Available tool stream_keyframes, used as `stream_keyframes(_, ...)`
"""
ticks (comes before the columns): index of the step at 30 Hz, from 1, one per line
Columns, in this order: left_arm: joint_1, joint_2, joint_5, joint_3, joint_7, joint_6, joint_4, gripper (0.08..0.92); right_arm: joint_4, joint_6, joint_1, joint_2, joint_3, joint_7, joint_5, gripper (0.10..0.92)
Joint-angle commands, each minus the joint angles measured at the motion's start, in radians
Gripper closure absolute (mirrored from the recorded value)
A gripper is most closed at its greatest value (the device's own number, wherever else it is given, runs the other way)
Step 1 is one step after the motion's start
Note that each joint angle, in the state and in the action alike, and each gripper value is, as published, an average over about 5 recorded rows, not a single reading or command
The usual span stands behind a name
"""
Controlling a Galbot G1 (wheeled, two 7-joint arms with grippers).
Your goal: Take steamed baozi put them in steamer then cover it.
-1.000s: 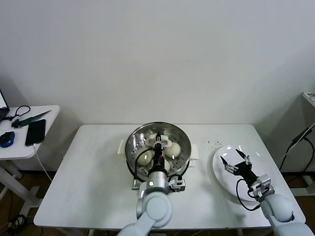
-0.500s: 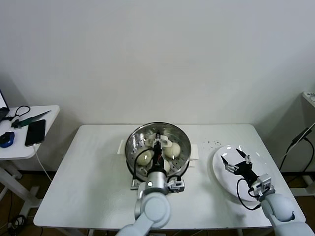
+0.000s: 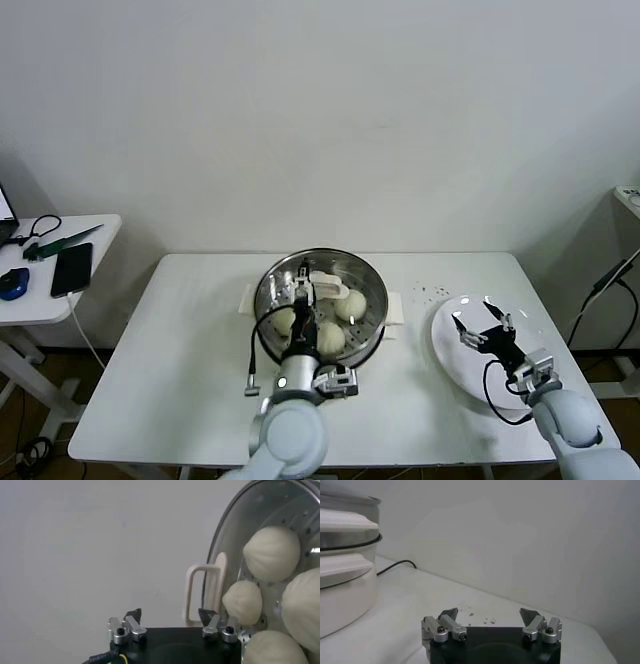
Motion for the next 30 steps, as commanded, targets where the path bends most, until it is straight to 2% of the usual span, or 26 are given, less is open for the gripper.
stream_keyframes(1,0.115,0.070,-0.293,-0.083,-0.147,-0.152,-0.154,0.222,0.024,-0.066,-0.004,-0.004,0.018,0.011,0.012,0.203)
stream_keyframes(4,0.166,0.093,-0.406,-0.149,-0.205,-0.239,-0.184,0.184,0.033,-0.066,-0.012,-0.010,0.030,0.020,0.029,0.203)
stream_keyframes(9,0.234,0.138,-0.612,-0.282,-0.295,-0.385,-0.225,0.177,0.055,-0.054,-0.030,-0.016,0.047,0.024,0.044,0.203)
stream_keyframes(13,0.277,0.153,-0.777,-0.408,-0.333,-0.499,-0.241,0.177,0.086,-0.040,-0.054,-0.015,0.060,0.024,0.044,0.203)
stream_keyframes(19,0.375,0.119,-1.076,-0.606,-0.339,-0.618,-0.228,0.177,0.123,-0.021,-0.089,-0.011,0.080,0.023,0.039,0.203)
stream_keyframes(24,0.461,0.059,-1.344,-0.746,-0.308,-0.681,-0.182,0.177,0.156,-0.002,-0.113,0.001,0.088,0.022,0.027,0.203)
stream_keyframes(30,0.525,-0.003,-1.472,-0.838,-0.272,-0.715,-0.140,0.177,0.186,0.019,-0.141,0.030,0.099,0.019,0.012,0.203)
